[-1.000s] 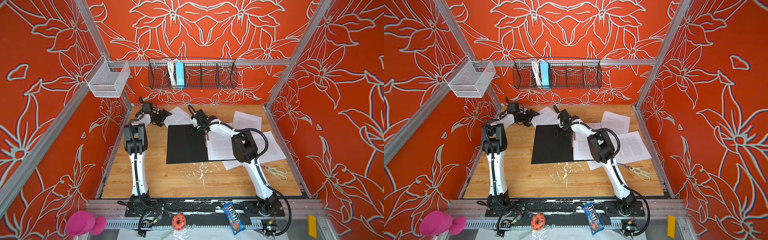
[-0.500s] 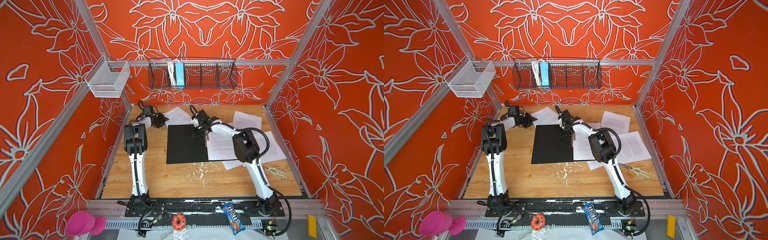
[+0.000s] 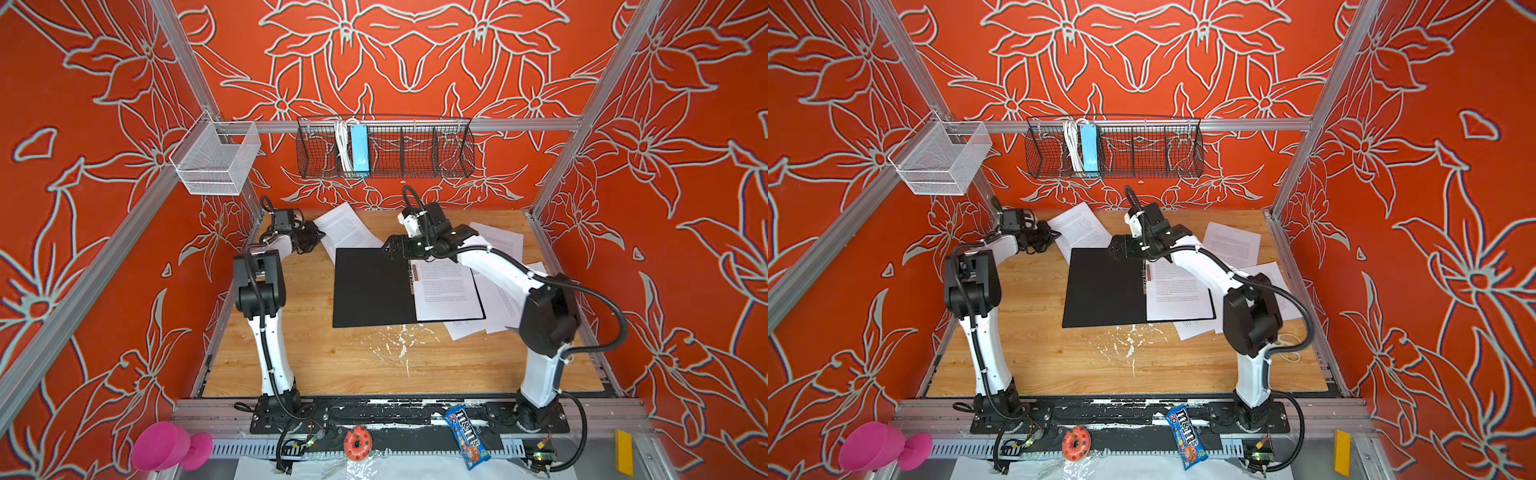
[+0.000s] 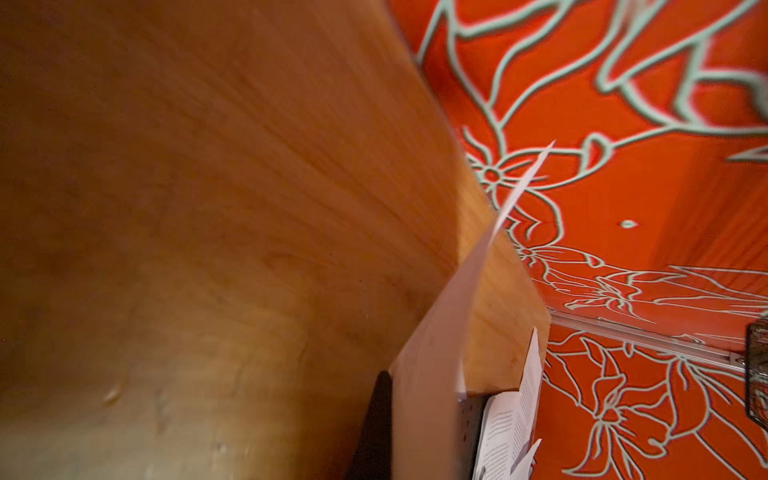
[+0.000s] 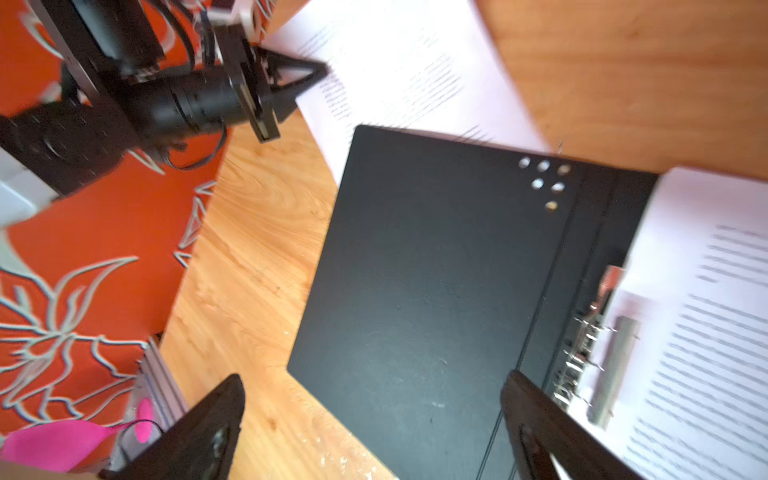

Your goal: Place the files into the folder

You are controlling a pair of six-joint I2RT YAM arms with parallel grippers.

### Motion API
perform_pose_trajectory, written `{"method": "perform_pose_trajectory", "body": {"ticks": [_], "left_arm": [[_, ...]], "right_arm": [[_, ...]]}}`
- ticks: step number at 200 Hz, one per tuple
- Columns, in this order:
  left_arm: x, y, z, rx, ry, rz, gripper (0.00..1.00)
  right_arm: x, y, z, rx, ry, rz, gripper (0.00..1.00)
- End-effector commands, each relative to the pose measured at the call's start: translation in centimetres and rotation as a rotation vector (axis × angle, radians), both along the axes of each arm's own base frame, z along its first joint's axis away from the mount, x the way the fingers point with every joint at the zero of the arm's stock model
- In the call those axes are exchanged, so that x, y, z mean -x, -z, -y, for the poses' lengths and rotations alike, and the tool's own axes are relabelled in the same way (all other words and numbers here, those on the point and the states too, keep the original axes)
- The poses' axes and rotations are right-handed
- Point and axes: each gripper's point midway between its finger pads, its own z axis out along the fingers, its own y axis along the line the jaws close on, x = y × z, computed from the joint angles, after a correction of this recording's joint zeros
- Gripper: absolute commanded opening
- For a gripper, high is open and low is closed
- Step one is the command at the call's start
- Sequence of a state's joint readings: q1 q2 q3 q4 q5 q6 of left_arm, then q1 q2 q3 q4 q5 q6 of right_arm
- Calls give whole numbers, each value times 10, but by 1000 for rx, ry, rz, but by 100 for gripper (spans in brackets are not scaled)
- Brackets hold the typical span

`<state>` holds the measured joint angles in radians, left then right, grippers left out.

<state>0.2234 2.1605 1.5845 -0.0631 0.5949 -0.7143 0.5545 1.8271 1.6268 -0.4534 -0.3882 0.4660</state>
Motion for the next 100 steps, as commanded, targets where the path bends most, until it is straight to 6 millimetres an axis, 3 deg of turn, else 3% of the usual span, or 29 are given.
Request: {"method": "perform_pose_trajectory", "body": {"ticks": [1, 26, 64, 78, 100], "left_arm": [[11, -65, -12, -93, -2, 150, 0], [39, -103, -8, -149, 4, 217, 0], [96, -173, 8, -227, -6, 343, 0], [119, -204, 27, -270, 24, 402, 0], [156, -247, 75, -334, 123, 480, 0]], "right_arm": [[3, -10, 35, 51, 108, 53, 98], [13, -33, 69, 69, 199, 151, 98], [24, -51, 103, -168, 206, 95, 98], [29, -56, 116, -161, 223, 124, 98], [33, -59, 138, -152, 297, 202, 98]]}}
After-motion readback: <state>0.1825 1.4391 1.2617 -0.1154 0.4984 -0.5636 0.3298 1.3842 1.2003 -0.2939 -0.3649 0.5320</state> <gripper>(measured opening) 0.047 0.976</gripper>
